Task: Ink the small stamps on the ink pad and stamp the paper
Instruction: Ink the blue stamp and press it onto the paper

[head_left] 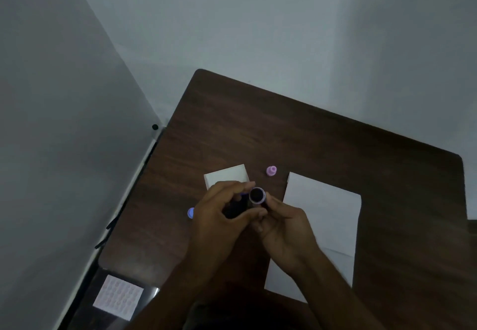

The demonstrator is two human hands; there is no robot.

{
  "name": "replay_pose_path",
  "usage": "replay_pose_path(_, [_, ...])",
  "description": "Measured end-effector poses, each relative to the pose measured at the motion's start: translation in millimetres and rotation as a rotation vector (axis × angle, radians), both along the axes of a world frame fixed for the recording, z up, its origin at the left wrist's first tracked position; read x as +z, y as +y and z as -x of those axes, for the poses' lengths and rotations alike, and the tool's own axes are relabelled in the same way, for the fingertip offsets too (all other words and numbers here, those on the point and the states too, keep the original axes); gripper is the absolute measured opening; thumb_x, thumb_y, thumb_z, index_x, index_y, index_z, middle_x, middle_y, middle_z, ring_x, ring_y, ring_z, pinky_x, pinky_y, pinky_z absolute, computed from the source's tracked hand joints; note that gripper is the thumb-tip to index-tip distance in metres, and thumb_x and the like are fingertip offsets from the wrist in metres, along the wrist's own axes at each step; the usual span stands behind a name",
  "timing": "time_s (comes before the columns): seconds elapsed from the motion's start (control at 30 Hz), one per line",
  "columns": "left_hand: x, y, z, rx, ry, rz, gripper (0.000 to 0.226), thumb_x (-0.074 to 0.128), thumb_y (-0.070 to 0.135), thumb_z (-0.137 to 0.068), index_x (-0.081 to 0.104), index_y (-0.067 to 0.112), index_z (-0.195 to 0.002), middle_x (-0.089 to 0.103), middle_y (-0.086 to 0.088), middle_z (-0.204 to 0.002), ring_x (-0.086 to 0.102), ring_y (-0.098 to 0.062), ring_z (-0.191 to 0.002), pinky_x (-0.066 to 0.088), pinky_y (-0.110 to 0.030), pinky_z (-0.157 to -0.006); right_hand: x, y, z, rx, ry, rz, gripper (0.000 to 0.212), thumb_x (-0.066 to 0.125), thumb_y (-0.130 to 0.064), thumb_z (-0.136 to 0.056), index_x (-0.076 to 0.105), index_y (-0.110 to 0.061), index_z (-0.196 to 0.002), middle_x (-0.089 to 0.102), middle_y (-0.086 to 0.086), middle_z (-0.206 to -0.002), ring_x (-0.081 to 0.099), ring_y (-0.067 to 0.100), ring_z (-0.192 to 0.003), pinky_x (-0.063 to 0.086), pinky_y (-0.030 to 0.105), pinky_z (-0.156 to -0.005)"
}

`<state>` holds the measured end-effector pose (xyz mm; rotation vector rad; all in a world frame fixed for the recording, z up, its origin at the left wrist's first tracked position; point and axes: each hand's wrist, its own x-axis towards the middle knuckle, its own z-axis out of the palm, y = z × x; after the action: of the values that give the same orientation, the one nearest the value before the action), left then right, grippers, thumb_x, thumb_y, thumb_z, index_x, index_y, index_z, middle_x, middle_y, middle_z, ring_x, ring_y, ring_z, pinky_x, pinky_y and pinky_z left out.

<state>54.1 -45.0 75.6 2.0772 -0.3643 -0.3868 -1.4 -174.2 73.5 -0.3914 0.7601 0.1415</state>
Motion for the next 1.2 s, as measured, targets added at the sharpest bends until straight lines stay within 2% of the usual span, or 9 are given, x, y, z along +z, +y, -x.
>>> replay_pose_path(0.1, [21.9,-9.0,3.8,-0.014,0.029,-0.09,0.052,0.08,0.028,-0.07,0.066,0.006,-0.115,0.066,-0.007,-0.118,0.058,-0.013,-0.11,0.038,-0.011,-0.098,8.3,-0.7,2.4,-0.109,-0.036,-0.169,0.039,0.056,-0.009,-0.08,0.062,0.005,-0.115,0.06,0.027,-0.122,0.067,0.034,-0.094,0.058,0.032,-0.062])
replay_pose_path(0.17, [32.7,-15.9,6.5,-0.038,0.085,-0.139,0.052,0.078,0.021,-0.075,0.061,0.003,-0.121,0.06,-0.011,-0.127,0.054,-0.02,-0.118,0.032,-0.018,-0.104,13.0,-1.6,1.5,-0.121,-0.05,-0.186,0.039,0.058,-0.009,-0.078,0.062,0.005,-0.114,0.057,0.027,-0.127,0.062,0.034,-0.103,0.06,0.034,-0.068])
replay_pose_path(0.27, [41.9,-25.6,7.0,-0.052,0.04,-0.137,0.051,0.074,0.019,-0.08,0.057,0.001,-0.125,0.057,-0.013,-0.131,0.052,-0.025,-0.123,0.033,-0.024,-0.107,19.6,-2.5,0.0,-0.143,-0.046,-0.2,0.042,0.059,-0.009,-0.076,0.062,0.004,-0.116,0.052,0.026,-0.133,0.046,0.034,-0.121,0.049,0.034,-0.087])
replay_pose_path(0.47, [47.3,-26.8,7.4,0.017,-0.001,-0.181,0.054,0.08,0.022,-0.074,0.061,0.002,-0.121,0.06,-0.013,-0.126,0.054,-0.022,-0.118,0.036,-0.034,-0.105,26.9,-3.2,0.4,-0.167,-0.026,-0.21,0.041,0.056,-0.008,-0.074,0.063,0.006,-0.112,0.053,0.028,-0.131,0.052,0.036,-0.117,0.049,0.036,-0.085])
replay_pose_path(0.67, [48.4,-29.4,8.0,-0.001,-0.096,-0.172,0.05,0.082,0.021,-0.071,0.066,0.002,-0.114,0.064,-0.011,-0.119,0.056,-0.02,-0.112,0.037,-0.024,-0.102,27.6,-5.4,1.5,-0.169,-0.03,-0.237,0.047,0.056,-0.01,-0.076,0.058,0.004,-0.121,0.051,0.027,-0.134,0.045,0.036,-0.127,0.046,0.037,-0.09])
replay_pose_path(0.77, [48.7,-31.2,9.0,0.003,-0.096,-0.16,0.049,0.084,0.018,-0.069,0.067,0.0,-0.111,0.066,-0.014,-0.116,0.059,-0.024,-0.109,0.041,-0.027,-0.1,27.4,-6.4,2.5,-0.177,-0.033,-0.243,0.043,0.055,-0.01,-0.076,0.061,0.005,-0.116,0.051,0.027,-0.133,0.05,0.035,-0.118,0.045,0.037,-0.089])
replay_pose_path(0.9, [48.2,-32.9,7.5,-0.01,-0.176,-0.132,0.046,0.085,0.022,-0.064,0.071,0.004,-0.104,0.069,-0.013,-0.107,0.055,-0.014,-0.1,0.043,-0.028,-0.092,25.0,-7.6,4.1,-0.185,-0.033,-0.244,0.038,0.052,-0.009,-0.082,0.062,0.005,-0.115,0.056,0.025,-0.129,0.057,0.033,-0.107,0.045,0.035,-0.09])
replay_pose_path(1.13, [43.7,-34.8,7.5,-0.014,-0.207,-0.12,0.045,0.085,0.025,-0.064,0.071,0.008,-0.103,0.065,0.001,-0.101,0.054,-0.01,-0.097,0.04,-0.02,-0.089,22.0,-10.7,4.8,-0.19,-0.033,-0.239,0.038,0.051,-0.01,-0.084,0.06,0.005,-0.118,0.056,0.025,-0.129,0.061,0.033,-0.103,0.047,0.035,-0.089])
replay_pose_path(1.2, [40.5,-36.5,7.3,0.0,-0.216,-0.112,0.044,0.086,0.023,-0.062,0.071,0.007,-0.101,0.068,-0.003,-0.099,0.055,-0.011,-0.095,0.041,-0.022,-0.087,19.8,-12.8,5.6,-0.188,-0.029,-0.242,0.037,0.046,-0.011,-0.09,0.057,0.005,-0.122,0.053,0.026,-0.132,0.059,0.034,-0.107,0.05,0.035,-0.087])
